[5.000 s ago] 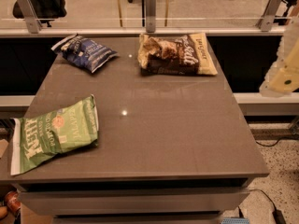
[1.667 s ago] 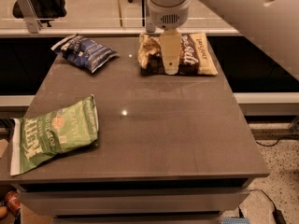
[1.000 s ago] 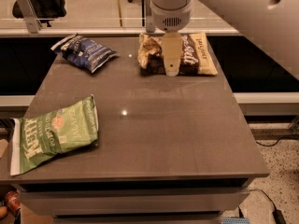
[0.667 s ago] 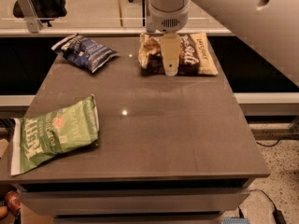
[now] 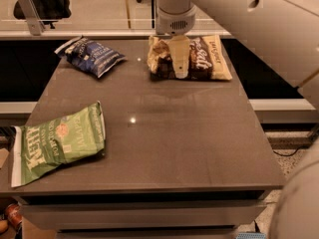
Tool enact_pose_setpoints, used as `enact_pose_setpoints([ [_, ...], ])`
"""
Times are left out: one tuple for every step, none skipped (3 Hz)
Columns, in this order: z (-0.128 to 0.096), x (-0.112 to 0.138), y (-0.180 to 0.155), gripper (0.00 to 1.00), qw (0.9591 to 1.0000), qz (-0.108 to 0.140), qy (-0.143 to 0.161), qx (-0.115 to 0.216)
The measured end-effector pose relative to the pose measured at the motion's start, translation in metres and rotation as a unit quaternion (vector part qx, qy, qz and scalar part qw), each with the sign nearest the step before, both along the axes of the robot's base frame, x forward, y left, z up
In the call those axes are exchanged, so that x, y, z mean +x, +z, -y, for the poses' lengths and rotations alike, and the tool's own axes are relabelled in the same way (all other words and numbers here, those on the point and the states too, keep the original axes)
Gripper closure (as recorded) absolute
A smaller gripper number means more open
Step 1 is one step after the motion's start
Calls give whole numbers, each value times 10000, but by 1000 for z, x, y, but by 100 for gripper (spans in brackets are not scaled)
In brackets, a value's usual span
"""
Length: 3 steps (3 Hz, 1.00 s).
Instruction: Move brown chip bag near green jalapeno chip bag
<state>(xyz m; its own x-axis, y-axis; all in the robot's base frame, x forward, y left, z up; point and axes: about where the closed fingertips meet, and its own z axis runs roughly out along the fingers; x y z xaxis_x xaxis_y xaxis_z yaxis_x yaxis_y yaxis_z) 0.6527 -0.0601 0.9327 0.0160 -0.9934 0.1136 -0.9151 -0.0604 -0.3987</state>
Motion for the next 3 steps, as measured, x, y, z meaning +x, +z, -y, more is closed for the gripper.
enact_pose_setpoints([
  [-1, 12, -15, 0, 9998, -134, 83, 75],
  [-1, 21, -32, 0, 9995, -265, 91, 143],
  [6, 26, -46, 0, 9996, -222, -57, 168],
])
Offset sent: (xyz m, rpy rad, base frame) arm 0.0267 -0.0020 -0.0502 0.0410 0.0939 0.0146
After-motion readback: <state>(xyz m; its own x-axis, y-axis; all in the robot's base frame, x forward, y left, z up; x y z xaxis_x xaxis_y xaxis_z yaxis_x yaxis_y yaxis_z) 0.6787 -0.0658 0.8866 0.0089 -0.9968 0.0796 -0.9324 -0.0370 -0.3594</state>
